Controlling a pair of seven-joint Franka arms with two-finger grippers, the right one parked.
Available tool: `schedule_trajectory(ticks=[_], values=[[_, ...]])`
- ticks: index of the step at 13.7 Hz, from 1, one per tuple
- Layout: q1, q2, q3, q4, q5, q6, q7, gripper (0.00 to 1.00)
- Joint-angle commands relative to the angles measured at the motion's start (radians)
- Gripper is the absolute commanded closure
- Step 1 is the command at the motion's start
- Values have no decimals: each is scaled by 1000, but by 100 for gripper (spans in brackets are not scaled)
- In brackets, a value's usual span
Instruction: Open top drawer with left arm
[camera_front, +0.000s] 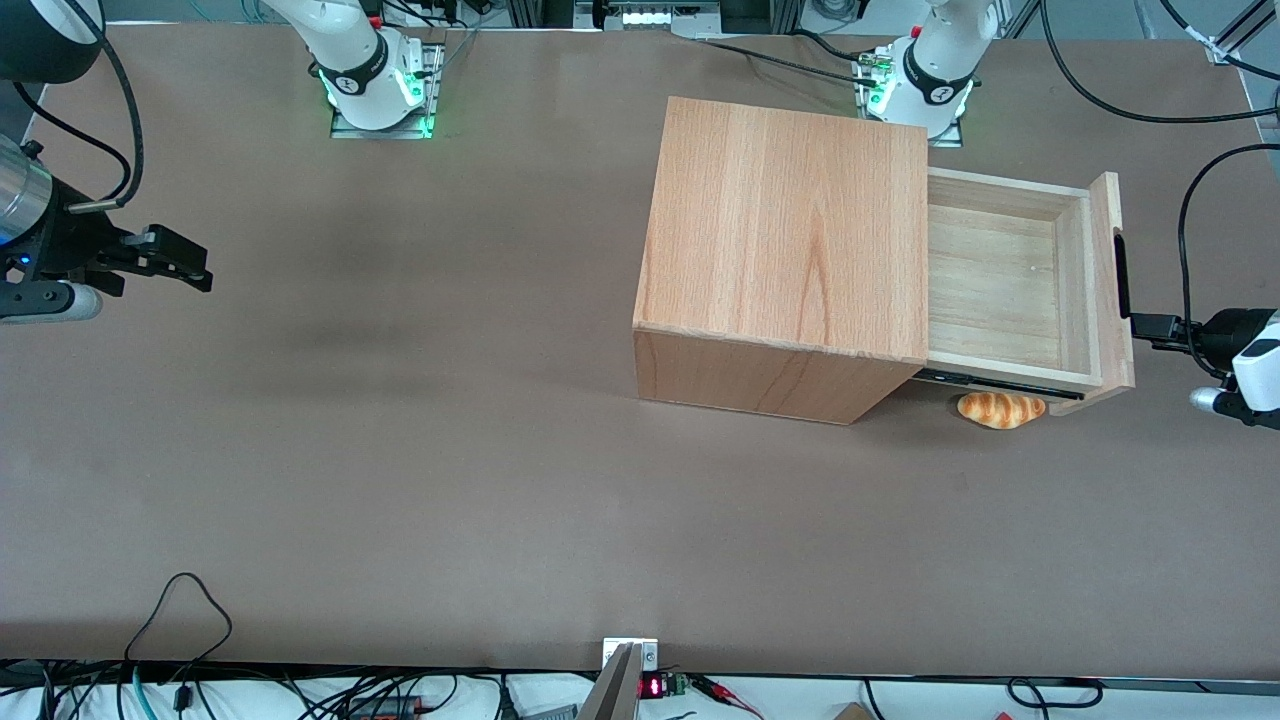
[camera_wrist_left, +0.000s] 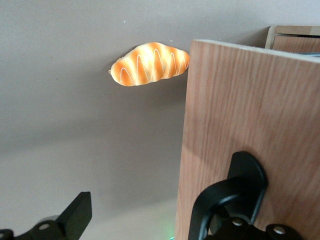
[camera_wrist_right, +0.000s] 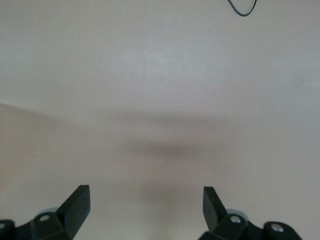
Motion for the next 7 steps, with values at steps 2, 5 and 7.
schedule_trajectory(ticks=[2, 5, 7], values=[[13, 42, 2, 84, -36, -1, 1, 0], [13, 39, 2, 109, -38, -25, 0, 0], [13, 40, 2, 115, -36, -25, 1, 0]])
